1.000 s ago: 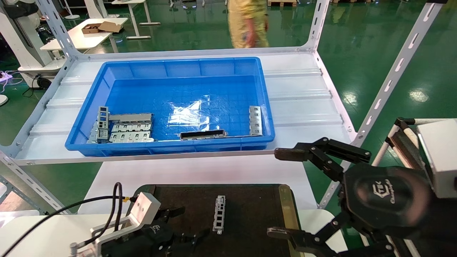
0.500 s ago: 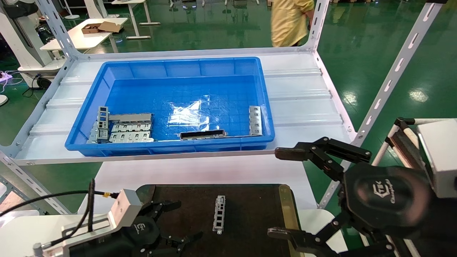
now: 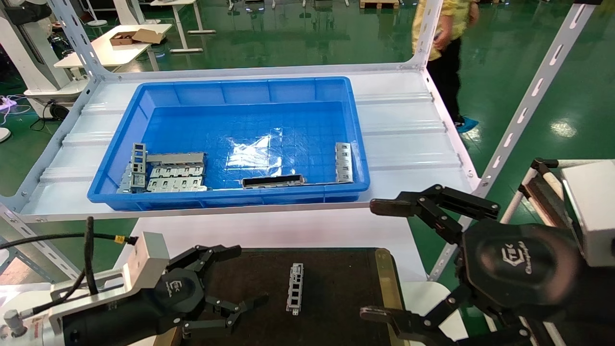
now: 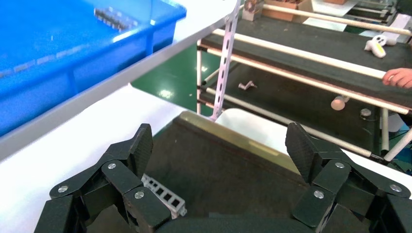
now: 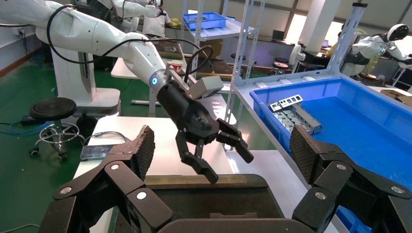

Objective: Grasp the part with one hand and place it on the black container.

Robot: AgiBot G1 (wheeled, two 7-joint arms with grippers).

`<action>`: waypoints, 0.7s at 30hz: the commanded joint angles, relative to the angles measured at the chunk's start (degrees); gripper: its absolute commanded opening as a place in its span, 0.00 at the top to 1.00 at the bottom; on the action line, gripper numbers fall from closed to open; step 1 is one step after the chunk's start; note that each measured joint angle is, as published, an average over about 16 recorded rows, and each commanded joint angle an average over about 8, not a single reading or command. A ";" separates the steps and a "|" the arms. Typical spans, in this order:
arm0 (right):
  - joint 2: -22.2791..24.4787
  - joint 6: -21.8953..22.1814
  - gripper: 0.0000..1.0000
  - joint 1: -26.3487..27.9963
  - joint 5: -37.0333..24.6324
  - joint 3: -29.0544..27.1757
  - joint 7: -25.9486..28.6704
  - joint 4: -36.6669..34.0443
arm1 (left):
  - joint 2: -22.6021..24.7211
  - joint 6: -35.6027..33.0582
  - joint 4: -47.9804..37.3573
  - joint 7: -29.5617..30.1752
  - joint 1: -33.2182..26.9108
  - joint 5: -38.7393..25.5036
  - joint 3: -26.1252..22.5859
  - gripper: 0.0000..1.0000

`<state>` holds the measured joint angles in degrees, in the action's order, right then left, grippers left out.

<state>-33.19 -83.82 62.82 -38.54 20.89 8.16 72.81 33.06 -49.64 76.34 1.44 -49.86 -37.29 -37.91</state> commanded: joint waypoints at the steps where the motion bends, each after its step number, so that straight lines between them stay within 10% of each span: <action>1: 0.00 0.00 0.00 0.00 0.00 0.00 0.00 0.00 | -0.21 -0.76 0.13 -0.43 -0.36 0.34 0.42 0.00; 21: 0.01 0.01 0.00 0.00 0.01 0.02 -0.01 0.00 | 0.07 -5.85 0.85 -1.31 -4.68 4.76 3.88 0.00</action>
<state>-33.18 -83.82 62.82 -38.53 20.91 8.15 72.81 33.06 -55.45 77.20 0.12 -54.50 -32.60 -34.06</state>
